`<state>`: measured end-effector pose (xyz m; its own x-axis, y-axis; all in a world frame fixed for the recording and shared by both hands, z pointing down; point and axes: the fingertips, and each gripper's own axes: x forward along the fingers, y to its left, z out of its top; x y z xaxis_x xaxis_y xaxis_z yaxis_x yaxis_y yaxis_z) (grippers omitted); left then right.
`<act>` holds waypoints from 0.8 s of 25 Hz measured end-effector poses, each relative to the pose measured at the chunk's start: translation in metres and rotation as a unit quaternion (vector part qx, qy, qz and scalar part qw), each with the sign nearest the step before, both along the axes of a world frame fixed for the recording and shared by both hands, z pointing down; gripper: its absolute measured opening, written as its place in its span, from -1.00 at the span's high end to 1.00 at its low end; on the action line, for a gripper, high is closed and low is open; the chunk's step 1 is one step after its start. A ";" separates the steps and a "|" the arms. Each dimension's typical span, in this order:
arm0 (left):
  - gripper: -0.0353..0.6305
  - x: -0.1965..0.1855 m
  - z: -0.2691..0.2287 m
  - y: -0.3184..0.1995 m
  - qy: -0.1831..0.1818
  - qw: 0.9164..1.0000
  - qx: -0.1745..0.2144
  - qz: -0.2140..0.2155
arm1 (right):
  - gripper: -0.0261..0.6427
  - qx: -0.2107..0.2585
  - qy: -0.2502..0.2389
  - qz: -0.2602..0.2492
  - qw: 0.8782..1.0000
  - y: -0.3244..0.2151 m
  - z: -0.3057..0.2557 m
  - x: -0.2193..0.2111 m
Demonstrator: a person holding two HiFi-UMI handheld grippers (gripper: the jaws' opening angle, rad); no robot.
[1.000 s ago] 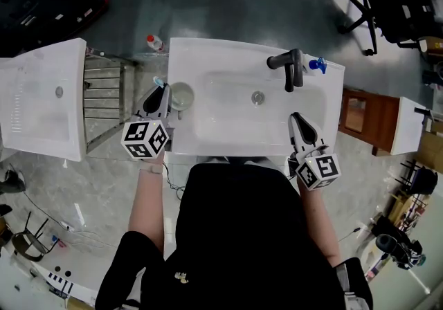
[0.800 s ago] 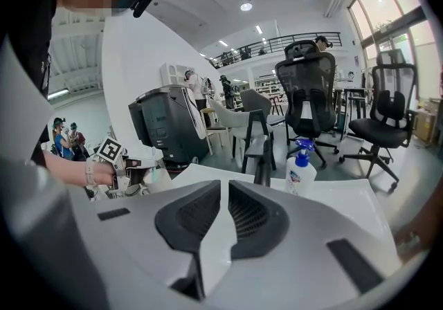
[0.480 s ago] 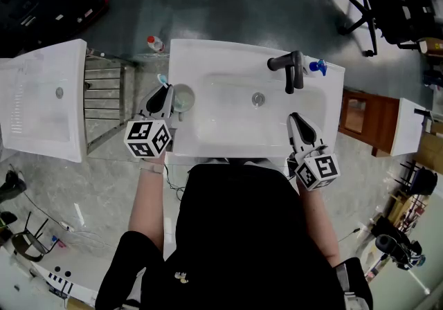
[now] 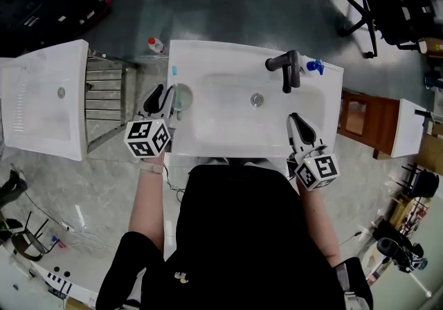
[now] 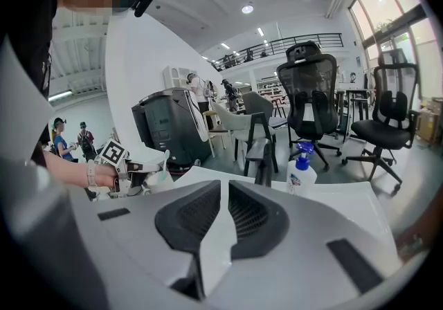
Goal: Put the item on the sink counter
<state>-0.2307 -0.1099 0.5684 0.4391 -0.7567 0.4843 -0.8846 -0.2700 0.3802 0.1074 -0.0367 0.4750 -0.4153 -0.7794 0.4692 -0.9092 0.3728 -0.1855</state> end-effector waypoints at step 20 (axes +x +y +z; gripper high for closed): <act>0.66 0.045 -0.099 0.048 -0.008 0.997 0.078 -0.007 | 0.76 0.046 -0.078 -0.056 0.994 -0.004 -0.026 -0.018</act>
